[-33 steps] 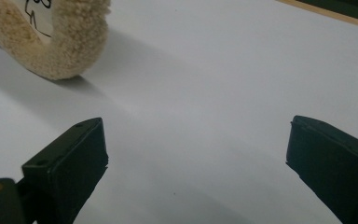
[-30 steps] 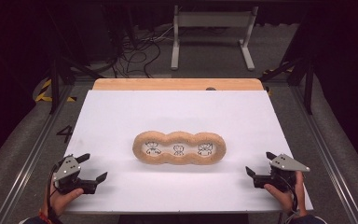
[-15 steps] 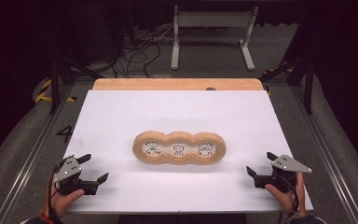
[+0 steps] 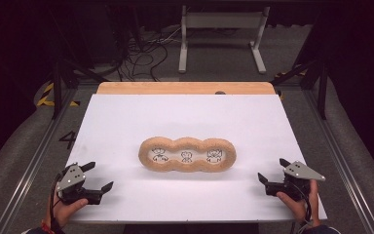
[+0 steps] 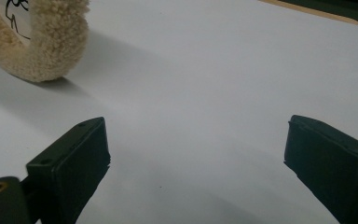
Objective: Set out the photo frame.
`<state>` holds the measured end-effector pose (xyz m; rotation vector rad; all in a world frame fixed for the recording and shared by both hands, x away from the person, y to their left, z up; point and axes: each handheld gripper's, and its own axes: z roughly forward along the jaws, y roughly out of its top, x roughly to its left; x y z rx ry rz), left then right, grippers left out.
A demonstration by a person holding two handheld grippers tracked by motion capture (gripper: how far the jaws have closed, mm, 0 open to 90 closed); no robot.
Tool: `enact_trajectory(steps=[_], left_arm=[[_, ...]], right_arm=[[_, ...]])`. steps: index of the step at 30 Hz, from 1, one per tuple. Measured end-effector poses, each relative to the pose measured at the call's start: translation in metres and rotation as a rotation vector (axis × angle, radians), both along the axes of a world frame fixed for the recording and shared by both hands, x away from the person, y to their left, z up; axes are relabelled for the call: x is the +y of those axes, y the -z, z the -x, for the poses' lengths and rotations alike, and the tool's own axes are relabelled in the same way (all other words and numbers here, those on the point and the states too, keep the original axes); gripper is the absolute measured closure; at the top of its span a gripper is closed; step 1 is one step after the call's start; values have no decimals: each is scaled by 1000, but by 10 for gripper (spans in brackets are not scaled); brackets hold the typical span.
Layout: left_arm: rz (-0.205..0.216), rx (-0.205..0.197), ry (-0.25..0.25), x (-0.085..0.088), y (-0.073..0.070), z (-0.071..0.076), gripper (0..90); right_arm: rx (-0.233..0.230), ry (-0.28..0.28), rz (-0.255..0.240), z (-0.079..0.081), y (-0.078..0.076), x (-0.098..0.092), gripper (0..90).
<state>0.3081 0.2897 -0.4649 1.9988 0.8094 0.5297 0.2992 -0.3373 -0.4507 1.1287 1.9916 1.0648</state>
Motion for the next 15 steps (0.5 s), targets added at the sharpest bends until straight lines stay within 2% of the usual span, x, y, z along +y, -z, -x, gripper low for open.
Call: enact_trajectory(steps=[15], left_arm=[[-5,0,4,-1,-1,0,53]], right_arm=[[-7,-14,2,1,-1,1,63]])
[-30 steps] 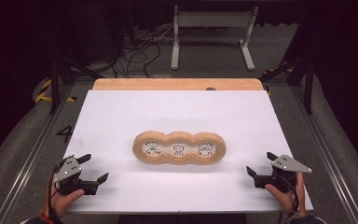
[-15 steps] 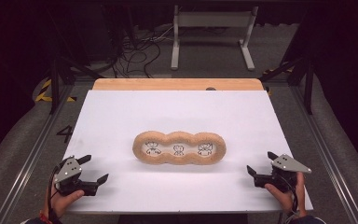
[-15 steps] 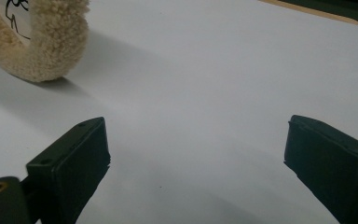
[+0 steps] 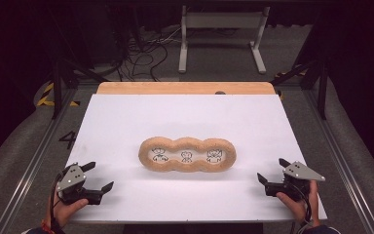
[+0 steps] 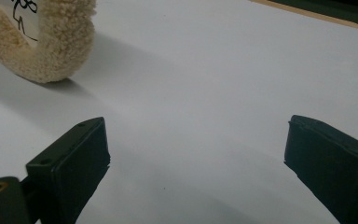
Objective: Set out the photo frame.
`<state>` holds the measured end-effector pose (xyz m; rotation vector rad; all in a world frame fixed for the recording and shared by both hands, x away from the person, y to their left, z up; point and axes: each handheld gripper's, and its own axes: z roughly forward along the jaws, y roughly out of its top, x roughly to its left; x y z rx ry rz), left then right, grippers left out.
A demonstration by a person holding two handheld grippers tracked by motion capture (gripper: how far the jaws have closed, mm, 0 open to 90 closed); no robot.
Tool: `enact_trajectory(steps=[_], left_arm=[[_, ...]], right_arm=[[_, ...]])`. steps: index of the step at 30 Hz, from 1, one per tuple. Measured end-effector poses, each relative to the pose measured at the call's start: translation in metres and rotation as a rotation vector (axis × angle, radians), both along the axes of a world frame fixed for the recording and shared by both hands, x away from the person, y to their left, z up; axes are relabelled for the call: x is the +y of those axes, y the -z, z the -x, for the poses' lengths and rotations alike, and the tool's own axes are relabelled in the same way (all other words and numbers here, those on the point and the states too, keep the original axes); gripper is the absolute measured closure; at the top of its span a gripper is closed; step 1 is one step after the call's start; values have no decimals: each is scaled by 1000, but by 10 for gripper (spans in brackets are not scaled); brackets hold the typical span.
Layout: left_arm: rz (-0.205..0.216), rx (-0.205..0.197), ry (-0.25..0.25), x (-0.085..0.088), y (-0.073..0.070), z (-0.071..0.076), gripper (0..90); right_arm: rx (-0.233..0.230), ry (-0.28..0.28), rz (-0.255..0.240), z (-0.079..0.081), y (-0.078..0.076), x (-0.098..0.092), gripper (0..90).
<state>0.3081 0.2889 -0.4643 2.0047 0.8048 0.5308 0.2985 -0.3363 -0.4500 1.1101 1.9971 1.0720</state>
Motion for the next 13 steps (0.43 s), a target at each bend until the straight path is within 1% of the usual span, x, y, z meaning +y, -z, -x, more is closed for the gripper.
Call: enact_trajectory(steps=[6,8,13], left_arm=[[-1,2,0,-1,0,-1,50],[9,1,-2,-2,0,-1,50],[3,2,-6,-2,0,-1,50]], right_arm=[[6,0,2,-1,1,1,62],[6,0,2,0,1,1,61],[8,-2,2,0,1,1,61]])
